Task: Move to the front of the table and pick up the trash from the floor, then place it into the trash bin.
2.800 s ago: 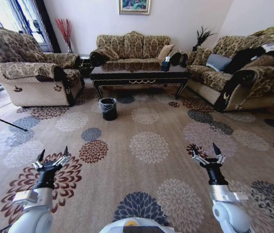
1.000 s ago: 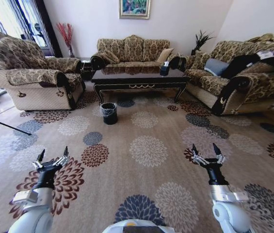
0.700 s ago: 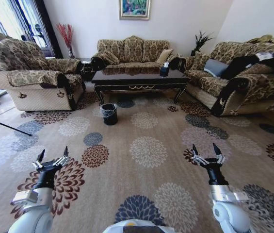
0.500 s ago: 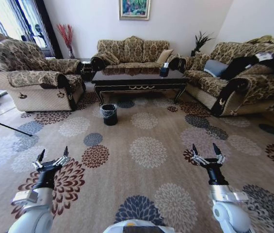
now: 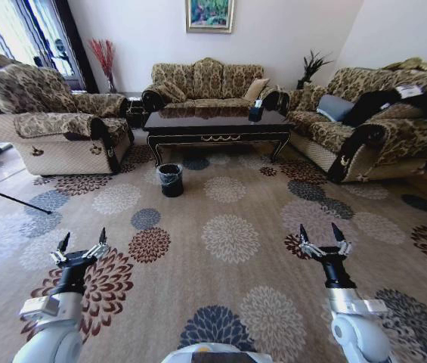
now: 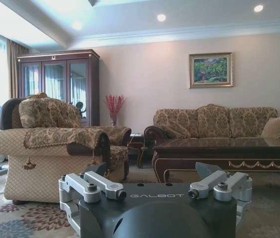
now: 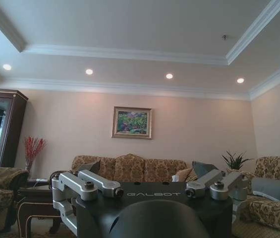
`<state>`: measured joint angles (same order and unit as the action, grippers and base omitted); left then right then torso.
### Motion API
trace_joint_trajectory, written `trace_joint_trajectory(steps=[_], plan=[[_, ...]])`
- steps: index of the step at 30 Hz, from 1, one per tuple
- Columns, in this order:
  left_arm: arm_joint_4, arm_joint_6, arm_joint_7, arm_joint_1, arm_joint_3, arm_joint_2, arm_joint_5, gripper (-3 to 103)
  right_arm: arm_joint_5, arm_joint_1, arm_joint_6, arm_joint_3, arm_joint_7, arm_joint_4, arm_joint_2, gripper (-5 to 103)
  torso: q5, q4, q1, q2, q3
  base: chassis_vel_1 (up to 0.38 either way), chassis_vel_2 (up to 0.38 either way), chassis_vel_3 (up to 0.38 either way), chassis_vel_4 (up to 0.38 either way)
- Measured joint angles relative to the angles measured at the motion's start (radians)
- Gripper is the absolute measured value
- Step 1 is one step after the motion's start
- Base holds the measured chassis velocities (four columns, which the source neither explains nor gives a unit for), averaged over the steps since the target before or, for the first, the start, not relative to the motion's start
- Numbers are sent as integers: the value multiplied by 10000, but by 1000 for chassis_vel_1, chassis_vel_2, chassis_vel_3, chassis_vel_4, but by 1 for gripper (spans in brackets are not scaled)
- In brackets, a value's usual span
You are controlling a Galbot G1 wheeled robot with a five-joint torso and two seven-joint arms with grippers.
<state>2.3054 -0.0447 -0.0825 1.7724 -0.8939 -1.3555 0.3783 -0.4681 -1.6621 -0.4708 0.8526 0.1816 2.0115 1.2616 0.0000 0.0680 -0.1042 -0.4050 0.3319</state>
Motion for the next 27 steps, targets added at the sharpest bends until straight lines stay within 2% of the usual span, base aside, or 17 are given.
trace_joint_trajectory(steps=[11,27], plan=[[0,0,0,0,0,0,0,100,0,0,0,0,0,0,0,100,0,0,-174,-538,368,0,0,0,0],[0,0,0,0,0,0,0,100,0,0,0,0,0,0,0,100,0,0,-417,-1166,752,0,0,0,0]])
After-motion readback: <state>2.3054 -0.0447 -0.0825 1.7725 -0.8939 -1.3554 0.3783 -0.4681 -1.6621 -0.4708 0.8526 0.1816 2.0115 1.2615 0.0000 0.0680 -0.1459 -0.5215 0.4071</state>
